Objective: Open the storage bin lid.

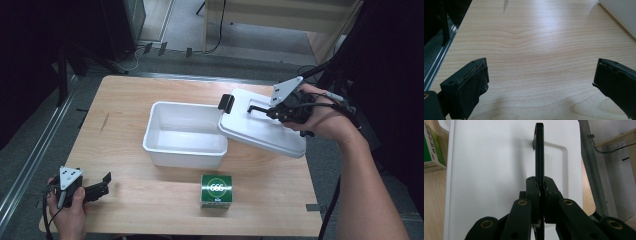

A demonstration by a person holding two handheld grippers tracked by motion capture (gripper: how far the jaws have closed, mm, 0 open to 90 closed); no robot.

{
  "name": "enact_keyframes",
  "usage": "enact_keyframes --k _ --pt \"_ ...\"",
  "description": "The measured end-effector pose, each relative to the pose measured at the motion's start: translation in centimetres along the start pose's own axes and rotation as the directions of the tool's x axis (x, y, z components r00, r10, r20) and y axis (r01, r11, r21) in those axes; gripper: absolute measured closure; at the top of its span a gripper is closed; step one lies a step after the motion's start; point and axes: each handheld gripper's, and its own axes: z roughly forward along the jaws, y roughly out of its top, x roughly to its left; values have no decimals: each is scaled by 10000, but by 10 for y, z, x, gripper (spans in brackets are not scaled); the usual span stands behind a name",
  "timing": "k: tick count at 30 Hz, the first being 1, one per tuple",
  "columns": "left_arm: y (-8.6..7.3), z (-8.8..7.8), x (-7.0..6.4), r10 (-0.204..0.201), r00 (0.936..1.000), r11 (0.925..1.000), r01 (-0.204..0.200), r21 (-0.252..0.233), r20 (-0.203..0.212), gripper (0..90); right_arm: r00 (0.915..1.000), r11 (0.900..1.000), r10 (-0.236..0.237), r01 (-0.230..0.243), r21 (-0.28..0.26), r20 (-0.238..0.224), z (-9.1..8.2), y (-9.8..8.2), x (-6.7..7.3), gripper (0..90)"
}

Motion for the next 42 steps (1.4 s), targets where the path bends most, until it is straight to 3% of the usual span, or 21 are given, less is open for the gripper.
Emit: enact_keyframes --k 19,26,42 --pt "0 0 0 -37 10000 10000 37 18 43 2 9978 9988 423 -435 214 510 4 -50 7 854" --pt "0 0 0 -35 10000 10000 35 36 91 2 9968 9978 590 -605 283 540 21 -66 14 853" --pt "0 -1 1 -108 9999 9999 108 -27 86 2 9953 9954 791 -818 496 555 59 -84 31 853"
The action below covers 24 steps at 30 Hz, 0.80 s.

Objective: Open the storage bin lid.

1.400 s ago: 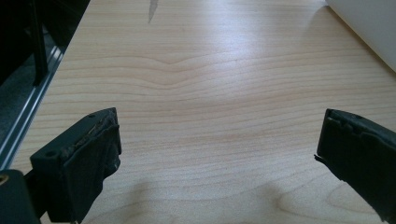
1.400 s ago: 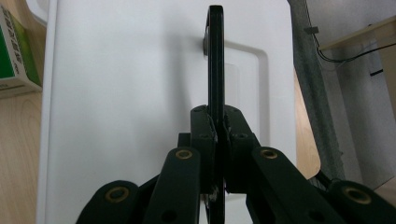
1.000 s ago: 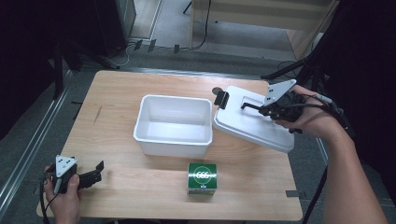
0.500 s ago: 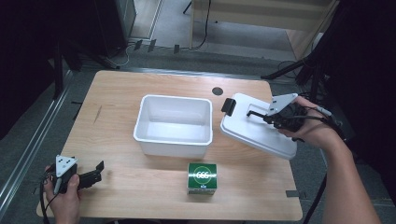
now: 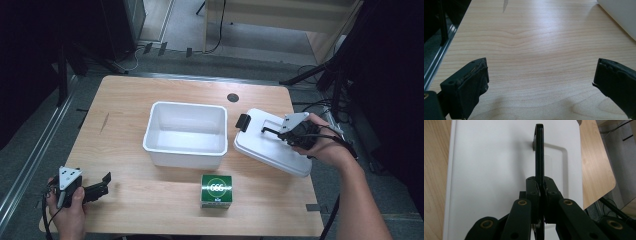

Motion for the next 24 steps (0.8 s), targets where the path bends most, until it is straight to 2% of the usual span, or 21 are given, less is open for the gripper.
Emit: enact_keyframes --k 12,20,24 --pt "0 0 -1 44 10000 10000 -44 -57 -59 2 9998 9999 23 -20 127 -215 31 -9 13 853" --pt "0 -1 -1 92 9999 9999 -92 -94 -80 2 9998 9997 133 -129 221 -148 49 -13 20 853" --pt "0 -1 -1 87 9999 9999 -88 -94 -72 2 9997 9994 149 -144 308 -169 53 -14 22 853"
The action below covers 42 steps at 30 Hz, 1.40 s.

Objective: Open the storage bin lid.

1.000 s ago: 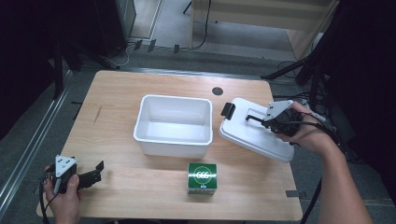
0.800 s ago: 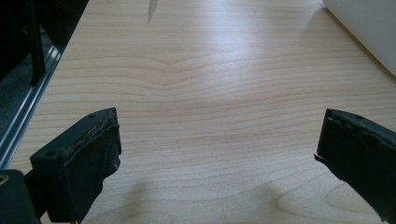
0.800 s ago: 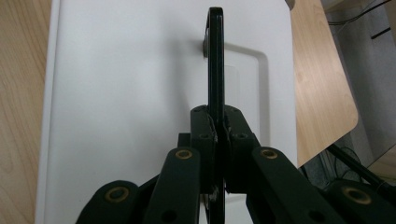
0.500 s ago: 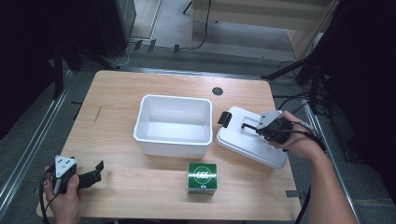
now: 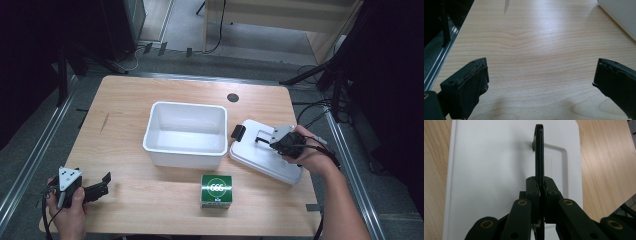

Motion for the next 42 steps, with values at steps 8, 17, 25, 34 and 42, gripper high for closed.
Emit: enact_keyframes --k 8,17,25,34,42 --pt "0 0 0 11 10000 10000 -11 -9 -5 2 9999 10000 15 -15 -24 113 10 -1 6 853" --pt "0 0 0 -14 10000 10000 14 -36 -9 2 9998 10000 75 -73 -65 165 12 -1 11 823" --pt "0 0 1 -105 9999 9999 105 -45 -2 2 9974 9991 298 -277 325 -662 12 0 20 464" --pt "0 0 1 -97 10000 9999 97 -39 -3 2 9943 9977 665 -654 165 -829 -9 9 26 188" --pt "0 0 1 -95 10000 9999 95 -48 -19 2 9926 9985 533 -541 -44 -1089 -24 21 33 97"
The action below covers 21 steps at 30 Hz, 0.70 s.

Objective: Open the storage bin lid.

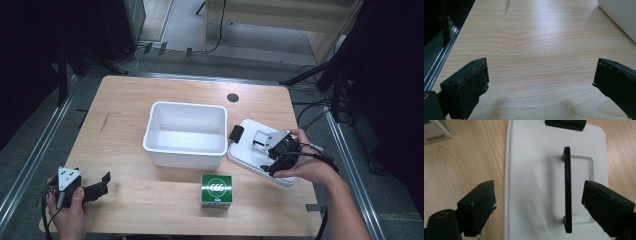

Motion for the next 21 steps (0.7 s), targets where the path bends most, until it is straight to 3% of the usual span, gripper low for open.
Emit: enact_keyframes --k 2,7,12,16,21 --pt "0 0 0 14 10000 10000 -14 0 5 2 9990 9998 -183 182 -24 -396 -5 6 6 22" --pt "0 0 0 -18 10000 10000 18 20 9 2 9920 9977 -656 669 80 -1080 -12 16 15 0" --pt "0 0 0 -37 10000 10000 37 -22 32 2 9887 9949 -999 978 -243 -1120 -20 30 26 0" --pt "0 0 0 -16 10000 10000 16 -2 34 2 9778 9915 -1273 1207 -492 -1667 -21 41 38 0" --pt "0 0 1 -132 9999 9999 132 15 75 2 9709 9872 -1565 1482 -586 -1811 -19 52 50 0"
